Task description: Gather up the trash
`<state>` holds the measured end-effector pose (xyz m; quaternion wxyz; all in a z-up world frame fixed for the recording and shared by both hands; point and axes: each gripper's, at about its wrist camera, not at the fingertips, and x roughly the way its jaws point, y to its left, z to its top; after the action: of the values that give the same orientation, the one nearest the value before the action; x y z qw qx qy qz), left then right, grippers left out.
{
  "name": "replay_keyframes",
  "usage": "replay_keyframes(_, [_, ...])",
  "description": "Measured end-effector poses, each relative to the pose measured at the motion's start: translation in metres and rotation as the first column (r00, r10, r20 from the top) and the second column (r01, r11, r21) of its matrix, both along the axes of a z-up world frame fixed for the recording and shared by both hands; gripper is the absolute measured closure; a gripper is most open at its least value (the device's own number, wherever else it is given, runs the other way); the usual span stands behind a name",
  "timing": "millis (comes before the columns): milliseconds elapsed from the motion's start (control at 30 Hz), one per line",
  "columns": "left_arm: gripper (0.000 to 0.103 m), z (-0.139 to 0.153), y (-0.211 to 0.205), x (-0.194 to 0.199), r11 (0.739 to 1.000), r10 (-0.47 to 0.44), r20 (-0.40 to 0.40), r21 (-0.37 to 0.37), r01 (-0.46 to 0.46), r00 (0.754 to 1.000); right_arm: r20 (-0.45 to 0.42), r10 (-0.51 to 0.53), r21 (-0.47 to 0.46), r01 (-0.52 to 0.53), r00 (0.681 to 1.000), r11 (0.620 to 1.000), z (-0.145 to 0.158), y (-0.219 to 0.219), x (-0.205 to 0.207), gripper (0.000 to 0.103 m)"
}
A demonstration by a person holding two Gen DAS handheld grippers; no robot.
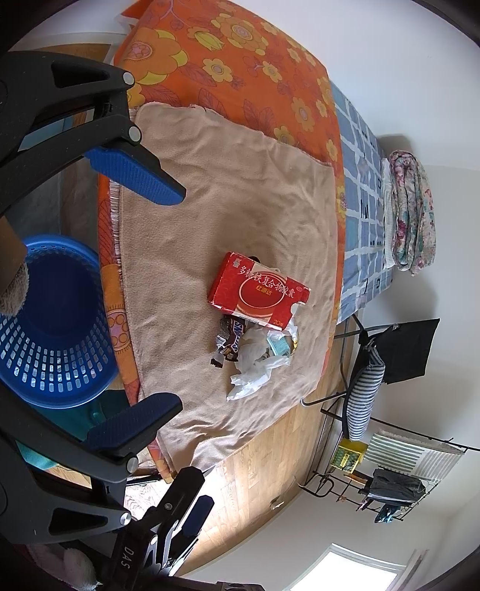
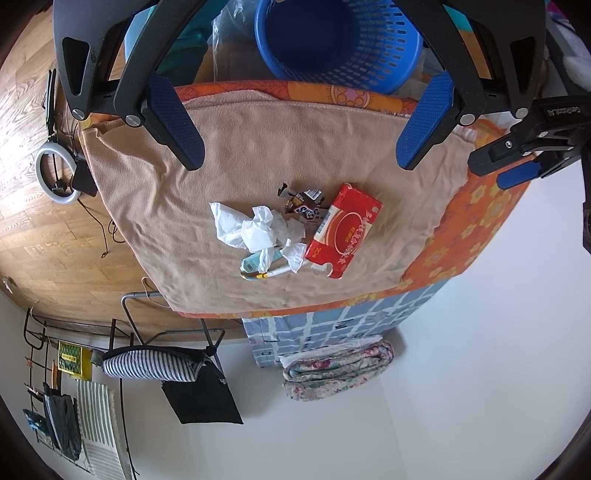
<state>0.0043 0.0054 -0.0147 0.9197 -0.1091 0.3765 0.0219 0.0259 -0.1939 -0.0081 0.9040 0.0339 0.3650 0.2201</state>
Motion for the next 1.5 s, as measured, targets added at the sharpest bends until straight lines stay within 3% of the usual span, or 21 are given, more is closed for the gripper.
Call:
replay_keyframes(633, [0.000, -0.001, 0.001, 0.000, 1.000, 0.001, -0.005, -0.002, -0.001, 1.000, -0.015, 0.006, -0.010, -0.006, 1.000, 1.000, -0.003, 0.001, 0.002, 0.000])
replay_keyframes(900, [0.000, -0.019, 0.012, -0.003, 1.000, -0.005, -0.054, -0.030, 0.003, 0.999, -0.052, -0.033, -0.014, 0.032, 0.998, 0.999, -0.014, -0.014, 0.013, 0.000])
replay_keyframes(1133, [0.000, -0.030, 0.009, 0.014, 0.999, -0.044, -0.132, -0.035, 0.040, 0.990, -0.056, -0.055, -0.022, 0.054, 0.997, 0.998, -0.022, -0.033, 0.029, 0.000])
replay_keyframes(1333, [0.000, -0.030, -0.002, 0.051, 0.995, -0.097, -0.151, 0.004, 0.099, 0.984, -0.056, -0.074, -0.024, 0.072, 0.996, 0.997, -0.027, -0.047, 0.051, 0.000])
replay_keyframes(1500, [0.000, -0.041, 0.002, 0.084, 0.996, -0.090, -0.179, -0.014, 0.089, 0.980, -0.083, -0.058, -0.014, 0.058, 0.995, 0.998, -0.027, -0.051, 0.070, 0.000])
